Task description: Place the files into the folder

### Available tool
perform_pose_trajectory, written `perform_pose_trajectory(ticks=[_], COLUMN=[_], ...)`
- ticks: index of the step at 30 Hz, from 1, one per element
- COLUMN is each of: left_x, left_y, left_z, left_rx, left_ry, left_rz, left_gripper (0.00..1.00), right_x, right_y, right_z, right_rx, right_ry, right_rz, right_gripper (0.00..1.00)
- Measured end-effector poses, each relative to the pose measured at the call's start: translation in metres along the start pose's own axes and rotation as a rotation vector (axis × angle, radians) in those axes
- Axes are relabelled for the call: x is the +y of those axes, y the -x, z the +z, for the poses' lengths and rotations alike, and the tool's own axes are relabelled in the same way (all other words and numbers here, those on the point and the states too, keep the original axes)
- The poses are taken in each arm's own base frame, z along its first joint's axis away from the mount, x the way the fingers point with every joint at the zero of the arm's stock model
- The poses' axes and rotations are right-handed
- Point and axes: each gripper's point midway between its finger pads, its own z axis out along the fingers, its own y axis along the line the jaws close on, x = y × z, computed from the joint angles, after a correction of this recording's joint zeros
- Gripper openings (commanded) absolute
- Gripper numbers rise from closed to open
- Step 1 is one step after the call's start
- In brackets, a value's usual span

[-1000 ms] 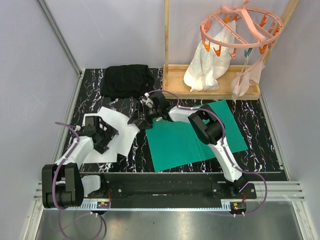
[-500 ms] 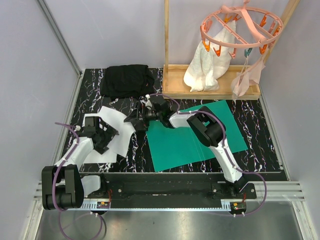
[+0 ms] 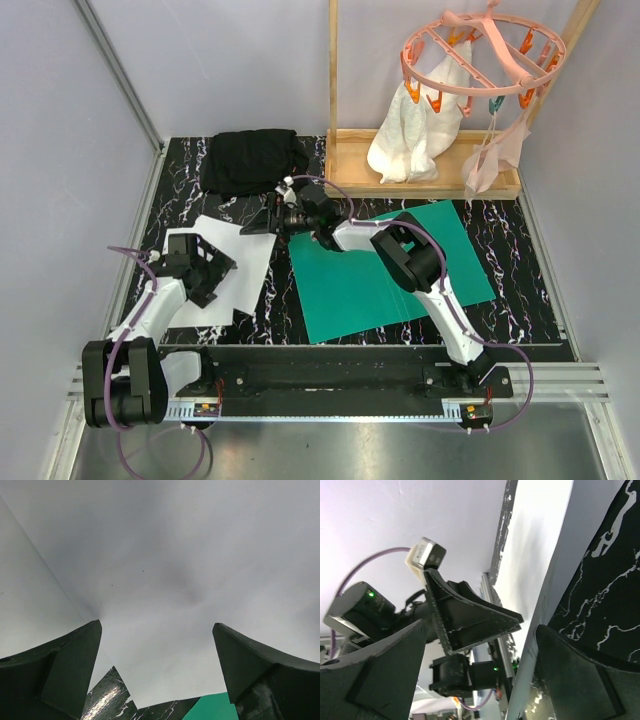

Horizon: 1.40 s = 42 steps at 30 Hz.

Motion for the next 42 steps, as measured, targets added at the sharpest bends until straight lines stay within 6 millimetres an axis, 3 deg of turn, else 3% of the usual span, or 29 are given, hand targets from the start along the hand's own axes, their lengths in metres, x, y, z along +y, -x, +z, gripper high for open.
perform_pose_trajectory(ticks=[5, 8, 11, 12, 17, 22, 26, 28, 31, 33, 35, 36, 38, 42], left_x=[0.002, 0.005, 0.005, 0.005, 0.001, -0.026, -0.065, -0.083, -0.100, -0.109, -0.121, -0.128, -0.143, -0.183], left_y=[-0.002, -0.003, -0.003, -0.003, 0.001, 0.022, 0.037, 0.032, 0.012, -0.010, -0.033, -0.046, -0.072, -0.121], left_z=[0.000, 0.001, 0.001, 0.000, -0.009, -0.041, -0.077, -0.090, -0.099, -0.101, -0.102, -0.103, -0.103, -0.097], left_rx=[0.002, 0.007, 0.006, 0.005, -0.022, -0.118, -0.194, -0.198, -0.155, -0.102, -0.047, -0.017, 0.038, 0.136], left_ry=[0.001, 0.008, 0.007, 0.005, -0.025, -0.133, -0.256, -0.315, -0.373, -0.401, -0.423, -0.436, -0.460, -0.499], left_rz=[0.003, 0.004, 0.013, 0.014, 0.073, 0.169, 0.260, 0.315, 0.388, 0.447, 0.509, 0.544, 0.608, 0.724], left_gripper=[0.97, 0.97, 0.97, 0.97, 0.98, 0.98, 0.98, 0.98, 0.98, 0.98, 0.97, 0.96, 0.96, 0.96], right_x=[-0.015, -0.025, -0.036, -0.038, -0.043, -0.048, -0.047, -0.030, 0.018, 0.048, 0.067, 0.067, 0.058, 0.003], right_y=[-0.004, -0.005, -0.006, -0.006, -0.001, 0.001, 0.002, 0.002, 0.009, 0.021, 0.034, 0.041, 0.046, 0.028], right_z=[0.000, 0.000, -0.002, -0.003, -0.002, -0.006, -0.028, -0.048, -0.095, -0.138, -0.196, -0.233, -0.289, -0.395], right_rx=[0.040, 0.059, 0.078, 0.083, 0.103, 0.108, 0.090, 0.071, 0.002, -0.083, -0.197, -0.272, -0.382, -0.532], right_ry=[-0.063, -0.110, -0.168, -0.183, -0.227, -0.283, -0.420, -0.472, -0.502, -0.510, -0.550, -0.592, -0.687, -0.965], right_rz=[-0.056, -0.099, -0.132, -0.148, -0.199, -0.236, -0.269, -0.296, -0.348, -0.385, -0.398, -0.395, -0.369, -0.213], right_gripper=[0.81, 0.64, 0.40, 0.23, 0.03, 0.00, 0.00, 0.00, 0.00, 0.00, 0.00, 0.00, 0.00, 0.00])
